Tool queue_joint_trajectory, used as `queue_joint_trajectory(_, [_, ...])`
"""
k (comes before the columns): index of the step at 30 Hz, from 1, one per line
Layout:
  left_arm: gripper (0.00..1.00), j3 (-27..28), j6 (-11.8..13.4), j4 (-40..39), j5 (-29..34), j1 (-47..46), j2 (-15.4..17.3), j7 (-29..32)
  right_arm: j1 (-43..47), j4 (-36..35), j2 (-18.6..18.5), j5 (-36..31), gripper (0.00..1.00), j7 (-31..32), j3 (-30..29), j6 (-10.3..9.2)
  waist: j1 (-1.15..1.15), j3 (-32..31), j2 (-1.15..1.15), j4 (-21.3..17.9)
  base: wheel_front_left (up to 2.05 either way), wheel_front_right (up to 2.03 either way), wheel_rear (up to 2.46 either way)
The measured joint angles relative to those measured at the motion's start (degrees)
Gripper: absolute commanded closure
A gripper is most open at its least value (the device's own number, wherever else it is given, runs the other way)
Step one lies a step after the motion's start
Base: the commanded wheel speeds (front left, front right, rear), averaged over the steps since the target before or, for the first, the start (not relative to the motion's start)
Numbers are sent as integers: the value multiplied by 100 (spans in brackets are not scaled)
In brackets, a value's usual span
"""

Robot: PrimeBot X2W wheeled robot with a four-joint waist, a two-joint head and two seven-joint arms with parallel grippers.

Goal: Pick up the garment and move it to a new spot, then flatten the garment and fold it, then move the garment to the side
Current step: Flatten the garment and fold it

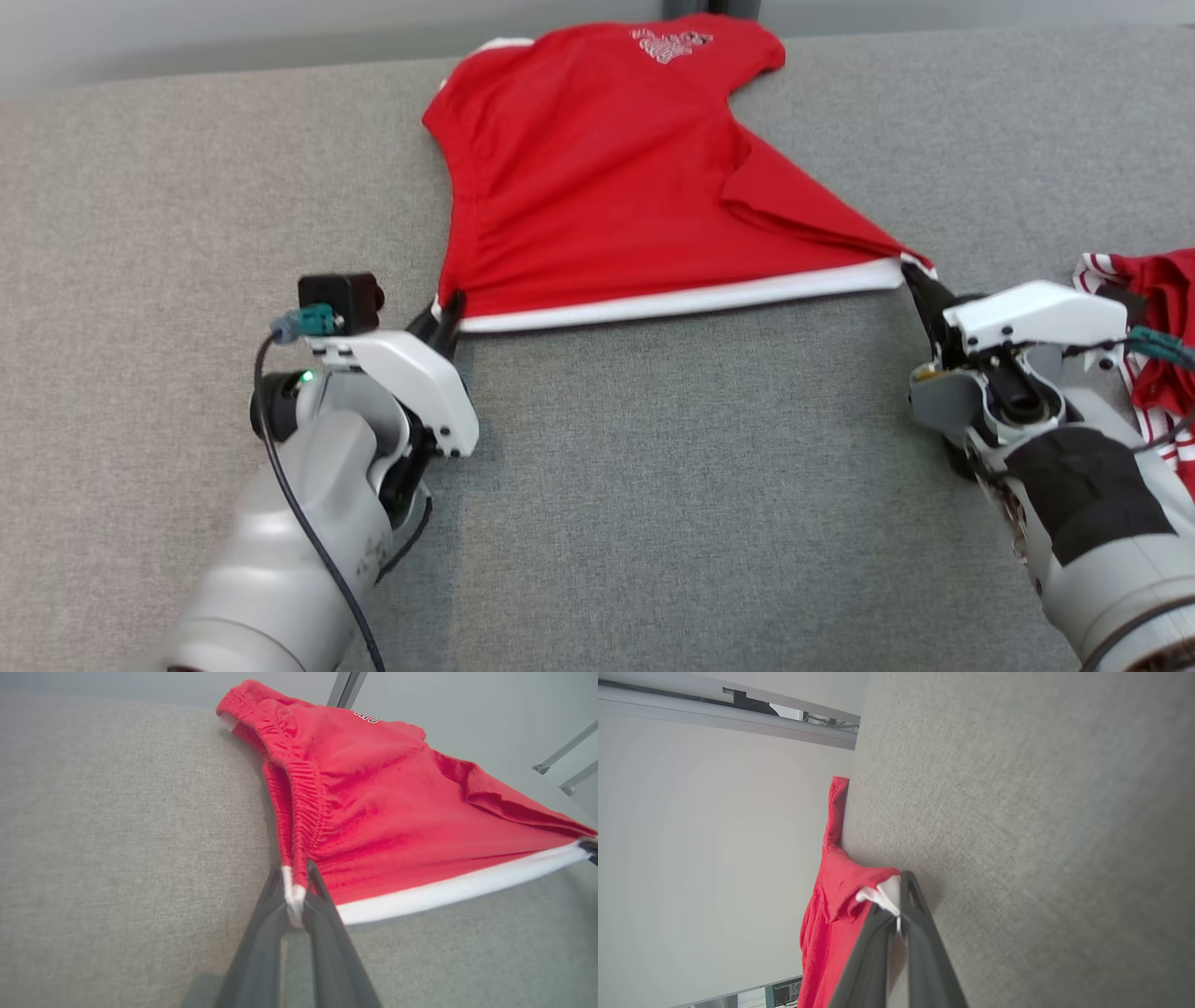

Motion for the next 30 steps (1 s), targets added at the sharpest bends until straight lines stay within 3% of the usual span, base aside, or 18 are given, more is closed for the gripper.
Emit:
queue_joint_trajectory(16, [100,-697,-146,4,201,998,0,-163,1561,-981,-421,-100,100,492,78,-2,0,-766,0,42,0,0,0])
queue_joint_trajectory(30, [100,-989,-193,-212,142,1750,16,-131,2714,-1913,-1126,-86,100,1684,238,-16,0,-1293,0,141,0,0,0])
